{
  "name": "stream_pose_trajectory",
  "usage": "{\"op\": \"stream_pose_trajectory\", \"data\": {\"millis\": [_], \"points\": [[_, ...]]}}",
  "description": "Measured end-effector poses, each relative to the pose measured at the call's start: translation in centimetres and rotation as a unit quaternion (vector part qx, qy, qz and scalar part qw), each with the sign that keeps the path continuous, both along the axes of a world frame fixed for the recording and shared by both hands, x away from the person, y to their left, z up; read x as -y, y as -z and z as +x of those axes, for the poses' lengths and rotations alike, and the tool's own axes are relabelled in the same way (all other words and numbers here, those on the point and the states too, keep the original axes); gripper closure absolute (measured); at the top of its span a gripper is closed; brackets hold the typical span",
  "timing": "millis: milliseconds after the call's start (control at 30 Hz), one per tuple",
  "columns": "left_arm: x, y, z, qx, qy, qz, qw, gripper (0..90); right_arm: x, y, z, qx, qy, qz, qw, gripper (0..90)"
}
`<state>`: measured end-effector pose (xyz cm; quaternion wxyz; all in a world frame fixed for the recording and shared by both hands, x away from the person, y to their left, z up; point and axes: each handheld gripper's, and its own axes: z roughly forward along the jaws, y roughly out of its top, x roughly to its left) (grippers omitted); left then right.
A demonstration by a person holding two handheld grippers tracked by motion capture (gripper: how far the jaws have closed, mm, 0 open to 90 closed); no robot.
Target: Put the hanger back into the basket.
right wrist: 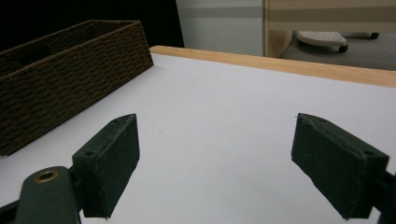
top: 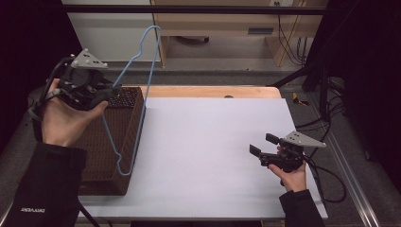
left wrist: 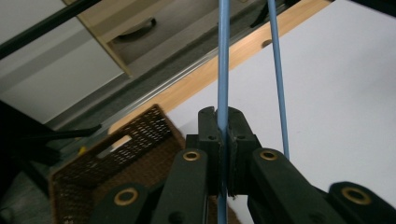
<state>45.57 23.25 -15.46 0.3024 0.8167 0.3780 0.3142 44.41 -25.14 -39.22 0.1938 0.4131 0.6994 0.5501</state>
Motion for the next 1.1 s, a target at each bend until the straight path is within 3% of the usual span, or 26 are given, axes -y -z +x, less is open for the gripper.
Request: {"op": "stream_pose_trajectory", "data": {"millis": [167, 267, 433, 533, 700, 867, 900, 1100], "points": [[-2.2, -0.1, 1.1, 0.004, -0.031, 0.028, 0.9991, 87.2, 0.0, 0.3, 0.1, -0.005, 0.001, -0.007, 1.0, 14.5], [-3.5, -0.2, 1.7, -0.014, -0.041, 0.03, 0.9986, 87.2, 0.0, 0.4, 0.2, -0.01, 0.002, -0.005, 0.9999, 14.1], [-5.0, -0.9, 1.4, -0.012, -0.055, 0.028, 0.998, 87.3, 0.2, 0.5, 0.2, -0.007, 0.003, -0.007, 0.9999, 14.1], [-5.5, -1.2, 1.1, -0.005, -0.068, 0.045, 0.9966, 87.2, 0.1, 0.5, 0.2, -0.008, 0.002, -0.007, 0.9999, 14.0], [-6.7, -0.7, 1.1, -0.003, -0.089, 0.085, 0.9924, 87.3, 0.0, 0.6, 0.3, -0.008, 0.002, -0.007, 0.9999, 14.0], [-8.3, 0.9, 1.7, -0.022, -0.1, 0.119, 0.9876, 87.3, -0.1, 0.7, 0.3, -0.011, 0.002, -0.009, 0.9999, 14.0], [-8.7, 1.5, 2.0, -0.026, -0.104, 0.134, 0.9851, 87.3, -0.1, 0.7, 0.3, -0.012, 0.002, -0.008, 0.9999, 14.0], [-10.1, 4.3, 3.0, -0.053, -0.111, 0.156, 0.98, 87.2, -0.1, 0.8, 0.3, -0.012, 0.002, -0.009, 0.9999, 14.0]]}}
